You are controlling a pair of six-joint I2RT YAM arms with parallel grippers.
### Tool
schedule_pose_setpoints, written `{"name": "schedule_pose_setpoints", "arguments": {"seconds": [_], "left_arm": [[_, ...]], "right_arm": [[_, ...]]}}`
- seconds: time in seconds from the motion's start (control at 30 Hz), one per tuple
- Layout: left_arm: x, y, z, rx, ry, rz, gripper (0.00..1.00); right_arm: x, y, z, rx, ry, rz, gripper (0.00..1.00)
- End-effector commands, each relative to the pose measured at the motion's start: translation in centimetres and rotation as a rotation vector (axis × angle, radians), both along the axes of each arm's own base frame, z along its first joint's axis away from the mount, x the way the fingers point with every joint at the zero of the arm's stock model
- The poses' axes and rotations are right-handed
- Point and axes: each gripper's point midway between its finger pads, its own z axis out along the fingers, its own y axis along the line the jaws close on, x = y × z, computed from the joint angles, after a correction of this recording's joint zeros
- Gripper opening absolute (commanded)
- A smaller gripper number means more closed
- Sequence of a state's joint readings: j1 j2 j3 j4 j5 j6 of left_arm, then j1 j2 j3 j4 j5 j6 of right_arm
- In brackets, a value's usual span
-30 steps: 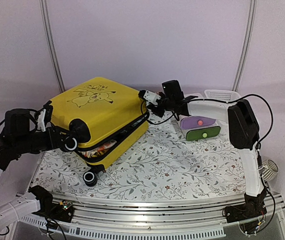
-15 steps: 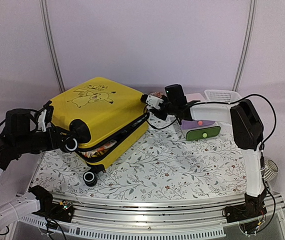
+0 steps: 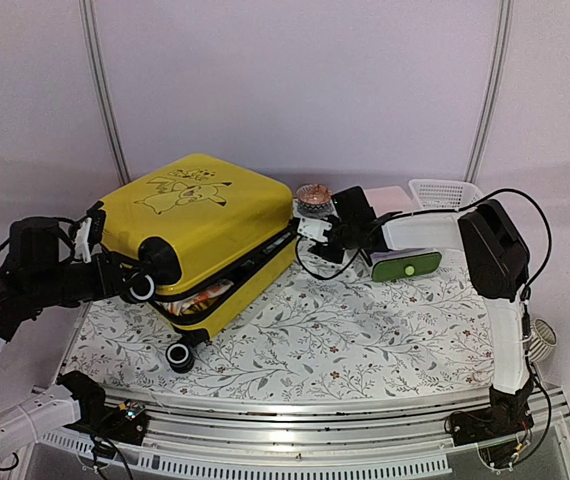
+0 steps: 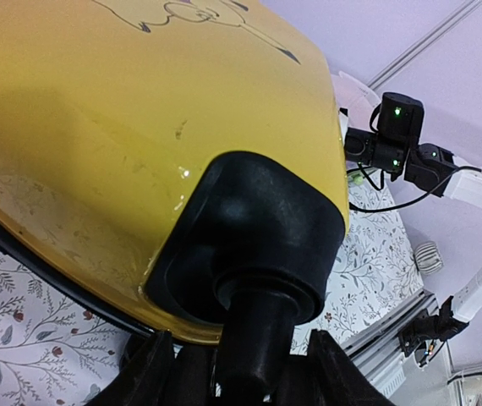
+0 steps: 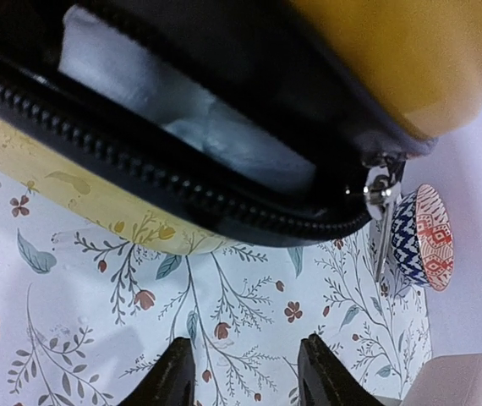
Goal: Open, take out, and arrange the luggage
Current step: Rotate the luggage at the center of the board.
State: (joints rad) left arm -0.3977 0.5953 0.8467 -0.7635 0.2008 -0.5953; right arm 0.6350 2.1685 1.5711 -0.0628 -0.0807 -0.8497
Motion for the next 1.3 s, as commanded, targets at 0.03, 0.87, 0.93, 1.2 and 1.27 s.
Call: {"name": "schedule_pose_setpoints", "arguments": {"seconds": [0.03,0.87,0.93,1.2,1.27], "left_arm": [[0.9,3.9,-0.1,0.058,0.010,0.213,0.22],[0.8,4.0,0.2,0.057,0.004,0.216,0.22],[0.9,4.0,0.2,0.056,0.005,0.216,0.22],[0.9,4.0,0.5,0.061,0.001,0.218,0.22],[0.9,4.1,0.6,0.062,0.000,0.219,0.22]], "right_arm": [[0.8,1.2,1.8,0.064,-0.039,0.007,0.50],[3.0,1.7,5.8,0.152,-0.222,0.041,0.51],[3.3,1.9,5.5,0.148,-0.226,0.045,0.51],[3.9,2.5,4.2,0.110,-0.227,0.056,0.50],[3.9,2.5,3.8,0.102,-0.225,0.056,0.50]]}}
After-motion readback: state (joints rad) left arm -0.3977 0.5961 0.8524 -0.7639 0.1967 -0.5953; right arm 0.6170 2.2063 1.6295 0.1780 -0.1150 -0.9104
